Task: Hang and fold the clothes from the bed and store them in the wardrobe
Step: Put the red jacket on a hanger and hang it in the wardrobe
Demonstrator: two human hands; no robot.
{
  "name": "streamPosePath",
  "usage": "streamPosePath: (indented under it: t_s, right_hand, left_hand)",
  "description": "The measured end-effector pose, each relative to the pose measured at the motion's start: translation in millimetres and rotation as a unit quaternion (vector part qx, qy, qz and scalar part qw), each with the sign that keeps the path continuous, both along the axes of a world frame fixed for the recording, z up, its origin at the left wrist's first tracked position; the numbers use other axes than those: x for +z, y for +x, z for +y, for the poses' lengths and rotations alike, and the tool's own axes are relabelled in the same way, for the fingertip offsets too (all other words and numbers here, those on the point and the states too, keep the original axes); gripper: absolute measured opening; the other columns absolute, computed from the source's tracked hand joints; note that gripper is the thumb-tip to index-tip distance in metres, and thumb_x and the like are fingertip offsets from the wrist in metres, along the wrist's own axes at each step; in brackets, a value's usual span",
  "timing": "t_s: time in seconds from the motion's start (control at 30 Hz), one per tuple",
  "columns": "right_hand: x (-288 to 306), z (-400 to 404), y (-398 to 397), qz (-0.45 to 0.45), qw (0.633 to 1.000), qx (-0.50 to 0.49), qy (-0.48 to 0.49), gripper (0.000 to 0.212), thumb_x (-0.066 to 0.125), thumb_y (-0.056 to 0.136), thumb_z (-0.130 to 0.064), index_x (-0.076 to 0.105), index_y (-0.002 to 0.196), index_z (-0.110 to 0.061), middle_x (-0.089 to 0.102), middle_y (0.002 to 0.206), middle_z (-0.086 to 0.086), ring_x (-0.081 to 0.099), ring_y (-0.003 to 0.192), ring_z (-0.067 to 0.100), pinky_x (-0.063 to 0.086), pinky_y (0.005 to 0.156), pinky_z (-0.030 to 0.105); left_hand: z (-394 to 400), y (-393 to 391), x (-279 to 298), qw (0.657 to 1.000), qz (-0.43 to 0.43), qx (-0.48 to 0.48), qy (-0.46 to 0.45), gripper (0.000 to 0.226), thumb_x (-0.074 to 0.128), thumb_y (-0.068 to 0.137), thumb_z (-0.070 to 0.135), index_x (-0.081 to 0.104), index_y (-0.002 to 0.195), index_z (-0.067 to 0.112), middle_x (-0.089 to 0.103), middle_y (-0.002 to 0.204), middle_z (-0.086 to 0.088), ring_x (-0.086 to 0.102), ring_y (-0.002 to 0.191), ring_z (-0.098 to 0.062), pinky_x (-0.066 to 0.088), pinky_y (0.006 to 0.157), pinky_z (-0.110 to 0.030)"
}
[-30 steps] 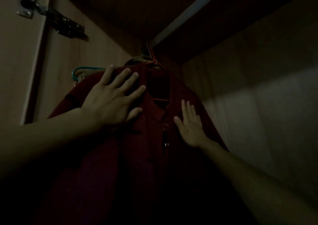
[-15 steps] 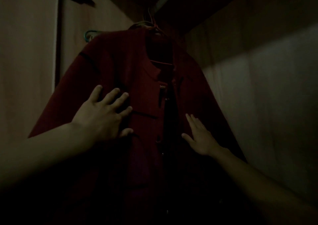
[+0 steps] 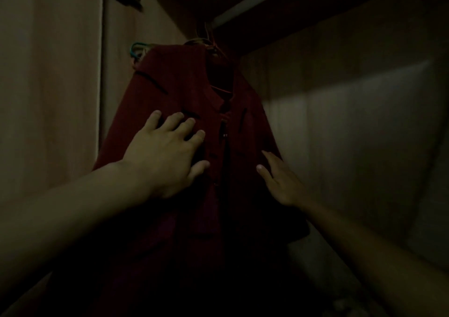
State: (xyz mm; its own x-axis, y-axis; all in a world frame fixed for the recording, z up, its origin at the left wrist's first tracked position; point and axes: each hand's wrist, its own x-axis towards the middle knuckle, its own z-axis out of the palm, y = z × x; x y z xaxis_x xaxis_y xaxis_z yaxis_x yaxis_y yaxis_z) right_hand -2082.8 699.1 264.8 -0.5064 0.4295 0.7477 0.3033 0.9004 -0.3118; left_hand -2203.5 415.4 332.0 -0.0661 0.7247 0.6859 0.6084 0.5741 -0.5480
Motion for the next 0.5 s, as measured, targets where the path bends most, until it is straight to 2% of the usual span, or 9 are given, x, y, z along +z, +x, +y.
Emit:
streamPosePath:
  t_s: [0.1, 0.2, 0.33, 0.5]
  right_hand:
    - [0, -37, 33, 0.01, 0.999, -0.029, 0.022, 0.068, 0.025, 0.099, -0.056, 0.028, 0.153, -0.015, 0.035, 0.156, 0.009, 0.036, 0.141, 0.024, 0.03, 0.116, 0.041]
    - [-11, -79, 62, 0.016, 0.995, -0.09, 0.05, 0.057, 0.03, 0.104, -0.047, 0.035, 0.148, -0.012, 0.044, 0.149, 0.011, 0.044, 0.133, 0.025, 0.028, 0.106, 0.026]
    - [-23, -135, 89, -0.025, 0.987, -0.153, 0.033, 0.061, 0.031, 0.104, -0.046, 0.026, 0.153, -0.011, 0.033, 0.157, 0.011, 0.033, 0.142, 0.025, 0.025, 0.116, 0.032]
    - [-25, -210, 126, -0.077, 0.974, -0.208, 0.036, 0.059, 0.033, 0.103, -0.048, 0.029, 0.151, -0.015, 0.038, 0.154, 0.011, 0.039, 0.138, 0.028, 0.03, 0.114, 0.035]
  left_hand:
    - [-12, 4, -5, 0.999, -0.009, -0.047, 0.026, 0.084, 0.005, 0.085, 0.067, 0.021, 0.155, 0.023, 0.019, 0.163, -0.007, 0.013, 0.151, -0.028, 0.014, 0.121, -0.053]
    - [-20, 13, -25, 0.994, -0.038, -0.095, 0.043, 0.081, 0.013, 0.087, 0.065, 0.028, 0.153, 0.021, 0.027, 0.161, -0.008, 0.02, 0.149, -0.029, 0.018, 0.12, -0.054]
    - [-32, 21, -52, 0.982, -0.071, -0.174, 0.037, 0.072, 0.027, 0.093, 0.065, 0.031, 0.151, 0.021, 0.031, 0.159, -0.008, 0.023, 0.147, -0.03, 0.02, 0.118, -0.055]
    - [-55, 31, -58, 0.966, -0.113, -0.229, 0.038, 0.07, 0.032, 0.094, 0.064, 0.034, 0.15, 0.021, 0.033, 0.156, -0.009, 0.026, 0.145, -0.03, 0.022, 0.117, -0.055]
